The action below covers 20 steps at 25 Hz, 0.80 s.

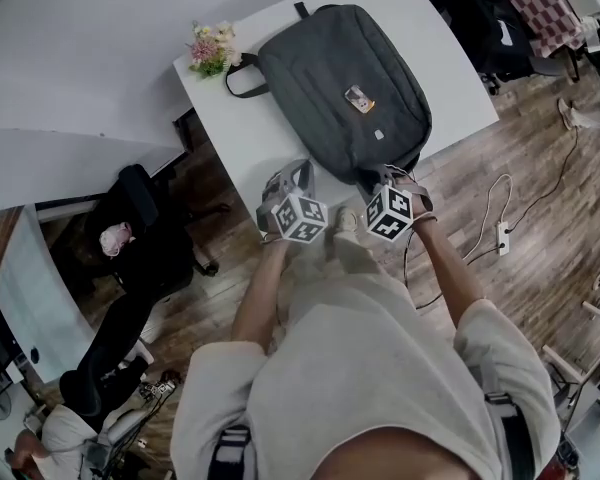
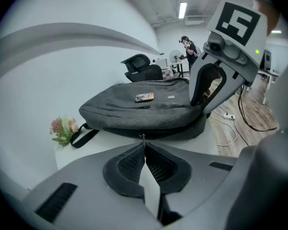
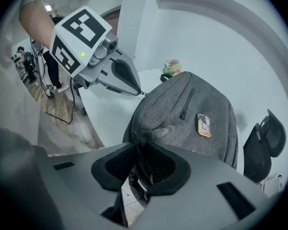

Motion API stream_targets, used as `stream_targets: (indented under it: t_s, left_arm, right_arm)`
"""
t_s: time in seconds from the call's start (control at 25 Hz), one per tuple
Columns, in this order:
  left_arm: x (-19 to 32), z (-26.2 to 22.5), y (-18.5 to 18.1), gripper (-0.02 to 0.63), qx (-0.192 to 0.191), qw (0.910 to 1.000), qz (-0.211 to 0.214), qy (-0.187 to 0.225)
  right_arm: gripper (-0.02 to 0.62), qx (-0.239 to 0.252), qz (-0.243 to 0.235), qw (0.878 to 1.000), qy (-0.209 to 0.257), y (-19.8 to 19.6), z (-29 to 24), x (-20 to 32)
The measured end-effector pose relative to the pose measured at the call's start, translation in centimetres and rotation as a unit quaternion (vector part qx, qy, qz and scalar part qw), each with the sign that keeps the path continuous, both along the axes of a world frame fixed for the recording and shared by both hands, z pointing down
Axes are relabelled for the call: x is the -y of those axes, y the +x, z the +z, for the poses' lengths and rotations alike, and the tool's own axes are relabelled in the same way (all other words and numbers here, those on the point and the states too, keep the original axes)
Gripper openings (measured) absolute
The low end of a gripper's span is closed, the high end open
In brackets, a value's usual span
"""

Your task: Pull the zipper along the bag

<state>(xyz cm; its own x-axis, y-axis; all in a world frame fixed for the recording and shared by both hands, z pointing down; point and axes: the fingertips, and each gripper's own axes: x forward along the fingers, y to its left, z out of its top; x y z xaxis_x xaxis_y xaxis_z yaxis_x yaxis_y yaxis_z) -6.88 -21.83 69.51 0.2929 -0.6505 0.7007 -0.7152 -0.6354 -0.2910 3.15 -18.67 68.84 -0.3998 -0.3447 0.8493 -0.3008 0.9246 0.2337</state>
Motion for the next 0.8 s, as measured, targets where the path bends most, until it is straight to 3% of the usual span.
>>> stream_targets:
  t_s: [0.16, 0.4, 0.8]
  left_arm:
    - [0.5, 0.3, -0.7, 0.028, -0.003, 1.0, 0.004, -0.005]
    - [-2.0, -0.1, 0.9, 0.029, -0.009, 0.9995, 0.027, -0.013]
    - [-5.9, -0.6, 1.0, 0.034, -0.04, 0.9987, -0.013, -0.027]
  right_arm:
    - [0.094, 0.005, 0.0, 1.0, 0.003, -0.8, 0.0, 0.0]
    - [0.092, 0.014, 0.013, 1.0, -0.004, -1.1, -0.1, 0.0]
    - [0.091, 0.052, 0.017, 0.998, -0.03, -6.3, -0.7, -0.5]
